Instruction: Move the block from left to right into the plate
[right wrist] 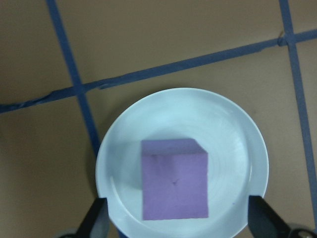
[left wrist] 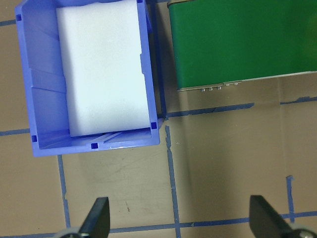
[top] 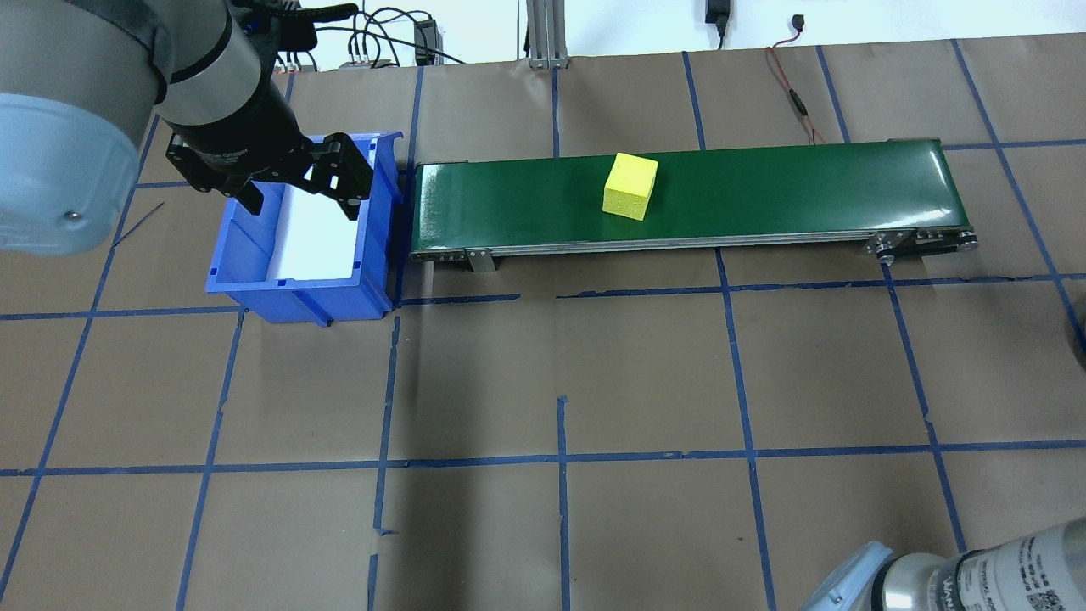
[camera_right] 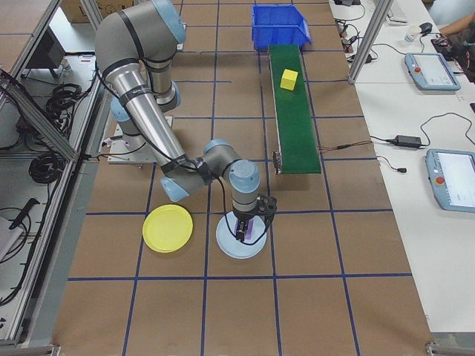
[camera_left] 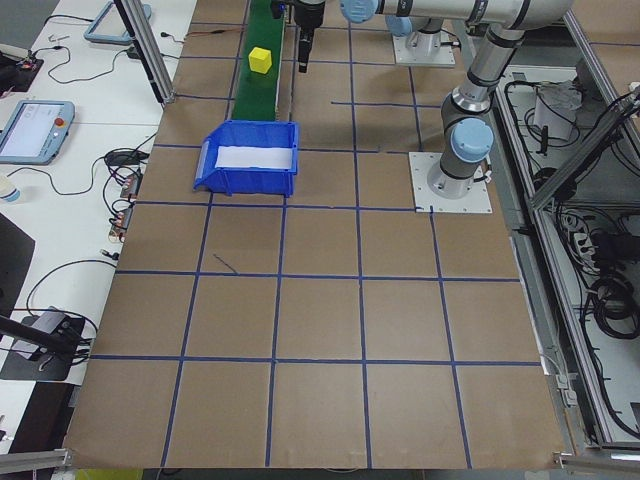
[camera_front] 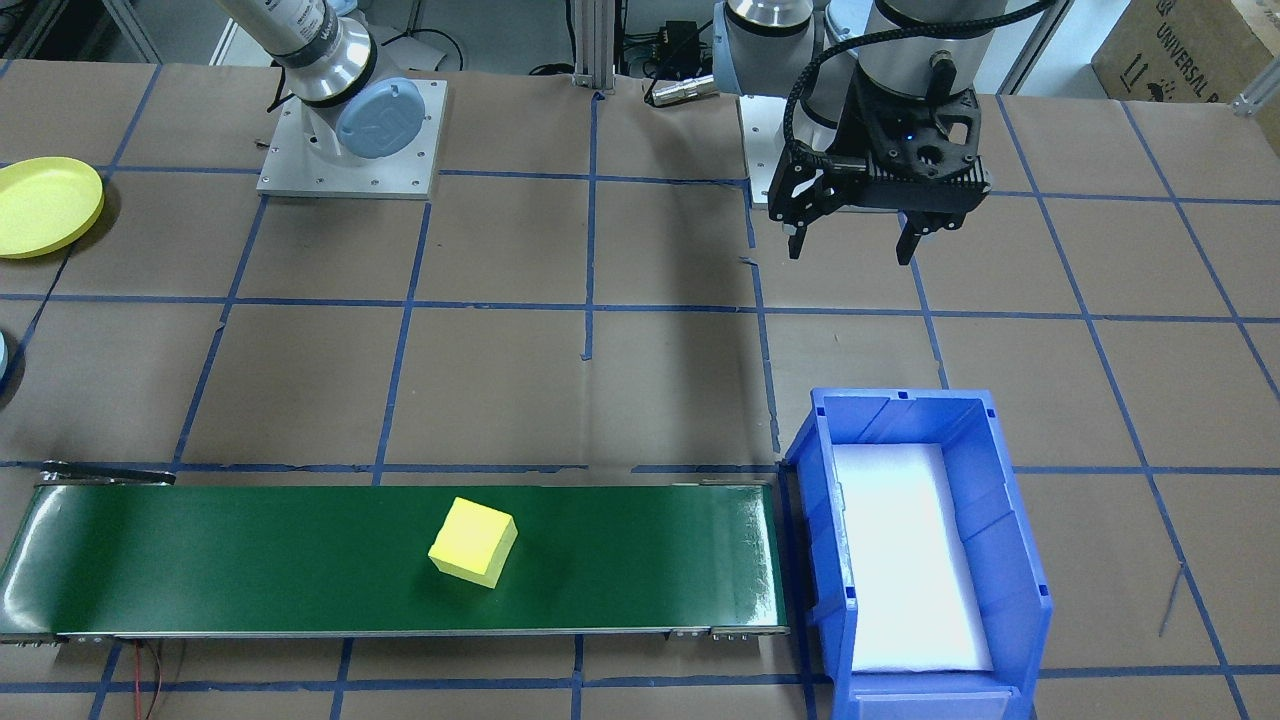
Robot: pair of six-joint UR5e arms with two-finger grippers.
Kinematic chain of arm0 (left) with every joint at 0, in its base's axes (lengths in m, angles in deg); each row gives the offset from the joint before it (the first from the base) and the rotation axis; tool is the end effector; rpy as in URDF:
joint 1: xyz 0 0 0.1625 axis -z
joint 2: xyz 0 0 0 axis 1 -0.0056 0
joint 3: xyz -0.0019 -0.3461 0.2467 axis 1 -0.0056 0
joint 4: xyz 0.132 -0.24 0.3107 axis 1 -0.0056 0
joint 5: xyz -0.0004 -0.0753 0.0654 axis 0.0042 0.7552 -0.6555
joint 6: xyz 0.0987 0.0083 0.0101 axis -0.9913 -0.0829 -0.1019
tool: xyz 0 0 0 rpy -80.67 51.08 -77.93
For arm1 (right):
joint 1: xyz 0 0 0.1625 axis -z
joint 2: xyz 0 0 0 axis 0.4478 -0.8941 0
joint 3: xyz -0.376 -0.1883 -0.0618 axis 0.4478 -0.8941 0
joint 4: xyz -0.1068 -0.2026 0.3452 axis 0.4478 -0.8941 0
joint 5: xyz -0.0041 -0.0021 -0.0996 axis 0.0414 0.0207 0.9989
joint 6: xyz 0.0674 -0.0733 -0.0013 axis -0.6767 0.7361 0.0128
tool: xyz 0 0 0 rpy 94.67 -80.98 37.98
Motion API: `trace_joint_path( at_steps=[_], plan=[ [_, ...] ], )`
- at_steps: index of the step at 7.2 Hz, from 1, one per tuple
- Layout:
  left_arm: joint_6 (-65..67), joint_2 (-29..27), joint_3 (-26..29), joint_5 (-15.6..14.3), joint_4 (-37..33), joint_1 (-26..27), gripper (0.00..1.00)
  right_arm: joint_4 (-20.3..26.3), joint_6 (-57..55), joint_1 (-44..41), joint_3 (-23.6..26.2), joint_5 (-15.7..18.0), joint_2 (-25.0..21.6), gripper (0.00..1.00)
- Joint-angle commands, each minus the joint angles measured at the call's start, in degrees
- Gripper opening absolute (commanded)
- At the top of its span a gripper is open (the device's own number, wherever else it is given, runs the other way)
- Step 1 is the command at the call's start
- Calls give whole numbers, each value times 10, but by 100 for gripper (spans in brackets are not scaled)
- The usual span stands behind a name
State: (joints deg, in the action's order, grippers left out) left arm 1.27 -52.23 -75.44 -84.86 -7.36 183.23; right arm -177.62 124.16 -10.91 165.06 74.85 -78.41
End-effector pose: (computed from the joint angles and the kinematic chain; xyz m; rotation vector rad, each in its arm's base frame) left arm -0.1584 -0.4727 0.4944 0.1313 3.0926 -0.1096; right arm -0.4007 -0.4738 0.3032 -0.3202 -3.0683 0.0504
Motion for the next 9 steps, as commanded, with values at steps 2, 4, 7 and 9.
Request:
trace_joint_path(
  at_steps=[2, 4, 7, 9],
  plan=[
    [-5, 3, 3, 45, -52, -2, 100, 99, -106, -169, -94, -84, -25, 100],
    [-7, 4, -3, 40, -50, -5, 100, 54, -252, -271, -96, -128, 4, 100],
    [-6, 4, -4, 45, -49, -4, 100, 4, -453, -368, -97, -164, 26, 100],
    [-7, 5, -4, 40, -49, -3, 100, -8, -574, -424, -92, -165, 31, 100]
  ],
)
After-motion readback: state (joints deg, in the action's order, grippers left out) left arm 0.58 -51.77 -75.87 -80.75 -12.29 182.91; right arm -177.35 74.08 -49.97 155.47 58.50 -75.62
